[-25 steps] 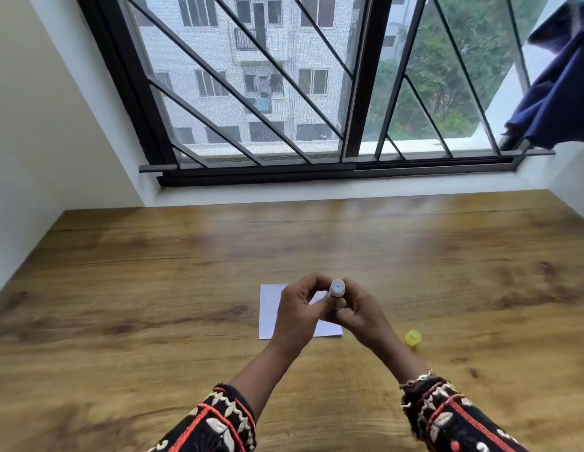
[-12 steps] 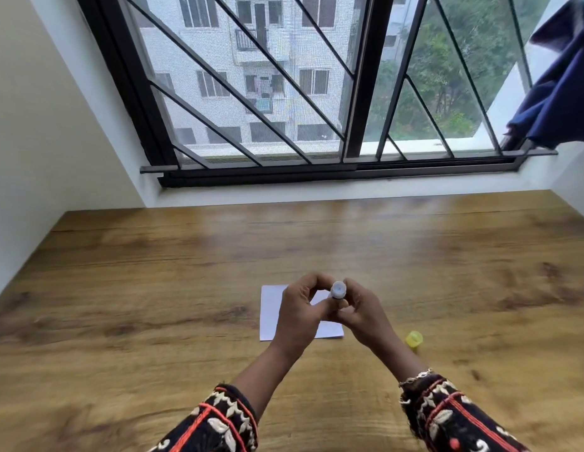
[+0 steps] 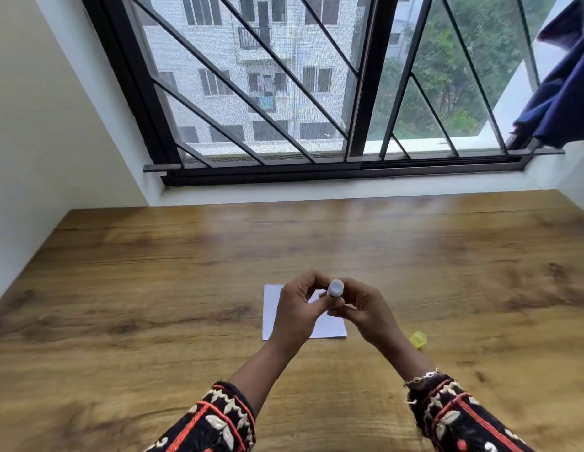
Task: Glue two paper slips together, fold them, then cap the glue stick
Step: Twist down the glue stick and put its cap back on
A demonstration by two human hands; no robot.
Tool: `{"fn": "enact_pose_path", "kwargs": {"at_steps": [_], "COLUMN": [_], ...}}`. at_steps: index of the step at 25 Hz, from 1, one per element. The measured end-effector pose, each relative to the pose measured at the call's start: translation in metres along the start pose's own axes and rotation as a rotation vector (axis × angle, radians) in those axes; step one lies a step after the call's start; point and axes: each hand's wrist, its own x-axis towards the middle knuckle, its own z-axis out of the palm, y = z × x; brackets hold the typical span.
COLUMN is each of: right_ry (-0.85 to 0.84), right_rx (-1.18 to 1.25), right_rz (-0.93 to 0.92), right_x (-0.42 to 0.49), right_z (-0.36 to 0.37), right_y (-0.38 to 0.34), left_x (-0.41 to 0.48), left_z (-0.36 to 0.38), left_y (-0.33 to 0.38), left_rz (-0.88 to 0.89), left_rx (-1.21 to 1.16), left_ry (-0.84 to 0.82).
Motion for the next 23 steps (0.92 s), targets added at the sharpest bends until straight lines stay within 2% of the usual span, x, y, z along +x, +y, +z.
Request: {"fn": "enact_pose_path", "kwargs": {"at_steps": [6,9,15,23], "right_ry": [-0.005,-0.007,-0.122,0.016], "right_rx": [-0.151,-0.186,0.07,-0.112], "right_rz": [-0.036,-0.027,0.033,0.054], "right_x": [0.0006,0.0017,-0.0022,-0.0005], "right_z": [0.0043,0.0066,0.0047,0.0094], "right_y": [0.0013,0.0038,0.0005,0.0081], "left_x": [-0.0031,-0.0077,-0.0044,-0.0089], "left_z": [-0.0006,0.0008,-0.0052,-0.0035], "left_y": [-0.0007,-0.0024,-0.0025,-0.0045], "left_rz": [-0.025,-0.024,-0.014,-0.021], "left_rx": [-0.025,0.014,-0.017,-0.032], "left_ry": [0.024,-0.015,-0.027,-0.018]}}
